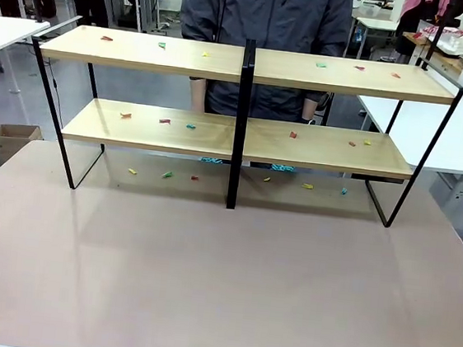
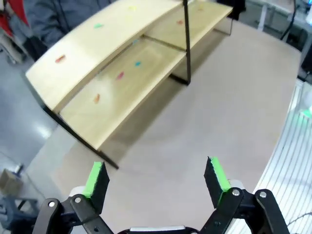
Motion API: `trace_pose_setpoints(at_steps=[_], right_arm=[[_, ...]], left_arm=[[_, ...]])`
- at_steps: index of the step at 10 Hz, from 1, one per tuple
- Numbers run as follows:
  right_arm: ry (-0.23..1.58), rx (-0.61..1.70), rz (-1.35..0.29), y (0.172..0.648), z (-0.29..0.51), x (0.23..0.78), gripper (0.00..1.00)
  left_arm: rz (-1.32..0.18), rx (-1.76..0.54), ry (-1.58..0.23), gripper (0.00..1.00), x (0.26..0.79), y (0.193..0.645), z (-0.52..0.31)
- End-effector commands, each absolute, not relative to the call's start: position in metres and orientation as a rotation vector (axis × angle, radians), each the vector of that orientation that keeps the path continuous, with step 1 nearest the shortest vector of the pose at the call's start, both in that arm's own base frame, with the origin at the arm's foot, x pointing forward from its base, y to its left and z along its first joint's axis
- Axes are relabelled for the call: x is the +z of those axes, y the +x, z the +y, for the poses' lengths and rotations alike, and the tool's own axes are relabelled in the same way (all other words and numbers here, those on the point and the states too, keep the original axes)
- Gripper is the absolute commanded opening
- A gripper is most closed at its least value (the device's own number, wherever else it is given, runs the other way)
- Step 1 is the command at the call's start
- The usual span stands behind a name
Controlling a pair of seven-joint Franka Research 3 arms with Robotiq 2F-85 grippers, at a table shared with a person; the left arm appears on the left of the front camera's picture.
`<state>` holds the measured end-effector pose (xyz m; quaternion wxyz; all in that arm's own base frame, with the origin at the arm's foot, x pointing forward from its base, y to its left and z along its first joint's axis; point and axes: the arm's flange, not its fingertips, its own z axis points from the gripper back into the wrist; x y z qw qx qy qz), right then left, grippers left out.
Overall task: Clean the shelves.
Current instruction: Pick up the Duster when the human hands it over.
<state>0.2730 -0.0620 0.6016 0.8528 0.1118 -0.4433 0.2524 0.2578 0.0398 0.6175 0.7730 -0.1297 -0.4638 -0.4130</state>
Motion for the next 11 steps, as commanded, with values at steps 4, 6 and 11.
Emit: trace_pose_setpoints(at_steps=[4, 6, 11], right_arm=[[0.304, 0.54, -1.025, 0.288, -0.051, 0.627, 1.0], [0.325, 0.554, -1.028, 0.29, -0.054, 0.622, 1.0], [0.333, 0.523, -1.045, 0.294, -0.053, 0.631, 1.0]], left_arm=[[-1.232, -0.765, -0.474, 1.0, 0.638, 0.27, 0.05], [-1.281, -0.715, -0.492, 1.0, 0.636, 0.271, 0.045], [-1.255, -0.736, -0.478, 1.0, 0.647, 0.273, 0.054]])
